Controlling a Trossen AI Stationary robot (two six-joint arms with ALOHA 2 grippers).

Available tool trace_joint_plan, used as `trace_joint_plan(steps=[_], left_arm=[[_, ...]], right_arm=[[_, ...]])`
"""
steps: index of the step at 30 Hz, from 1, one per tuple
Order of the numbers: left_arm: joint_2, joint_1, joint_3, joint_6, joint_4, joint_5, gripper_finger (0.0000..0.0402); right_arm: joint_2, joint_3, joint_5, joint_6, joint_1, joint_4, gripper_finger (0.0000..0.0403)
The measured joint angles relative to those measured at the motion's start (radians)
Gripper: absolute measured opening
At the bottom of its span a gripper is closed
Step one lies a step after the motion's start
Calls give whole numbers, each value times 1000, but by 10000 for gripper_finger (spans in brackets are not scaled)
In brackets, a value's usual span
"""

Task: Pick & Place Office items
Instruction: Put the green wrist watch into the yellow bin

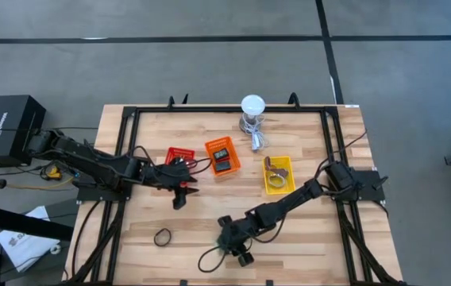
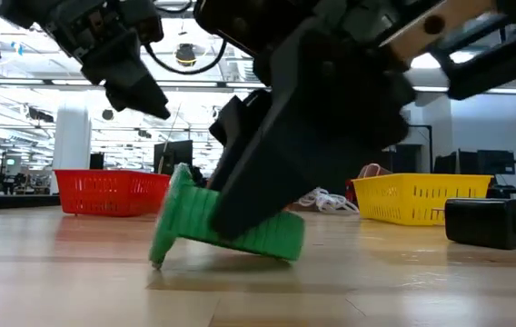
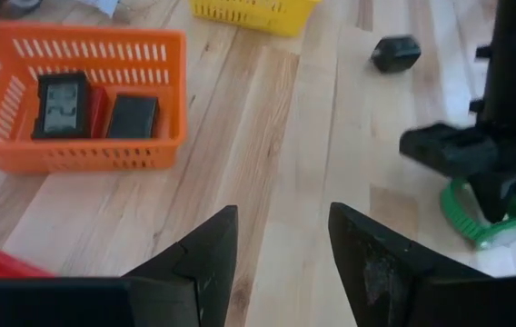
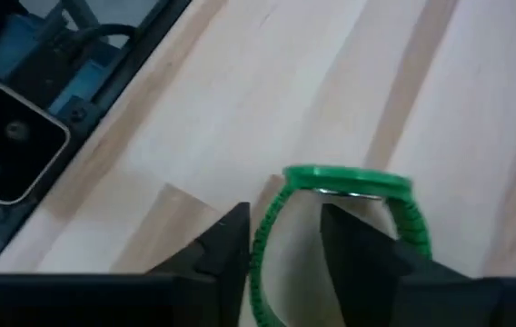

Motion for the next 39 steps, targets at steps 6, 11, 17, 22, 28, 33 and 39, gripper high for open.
trace_joint_plan(steps=[6, 11, 17, 22, 28, 33, 39], left_arm=[[0, 0, -59, -7, 8, 0, 167], [0, 0, -106, -76, 26, 0, 167], [0, 0, -137, -69, 129, 0, 167], [0, 0, -137, -6, 269, 1, 167], [0, 0, -137, 40, 381, 0, 167], [0, 0, -137, 39, 428, 0, 167], [0, 0, -137, 39, 428, 0, 167]], right_arm=[[-1, 0, -52, -32, -31, -27, 35], [-1, 0, -80, -40, -48, -31, 17], [-67, 6, -78, -44, -61, -202, 9], [-219, 20, 40, -49, -60, -437, 16], [-434, 20, 293, -19, -62, -727, 5], [-574, -37, 382, 84, -92, -847, 12], [-693, -198, 386, 197, -153, -910, 6]])
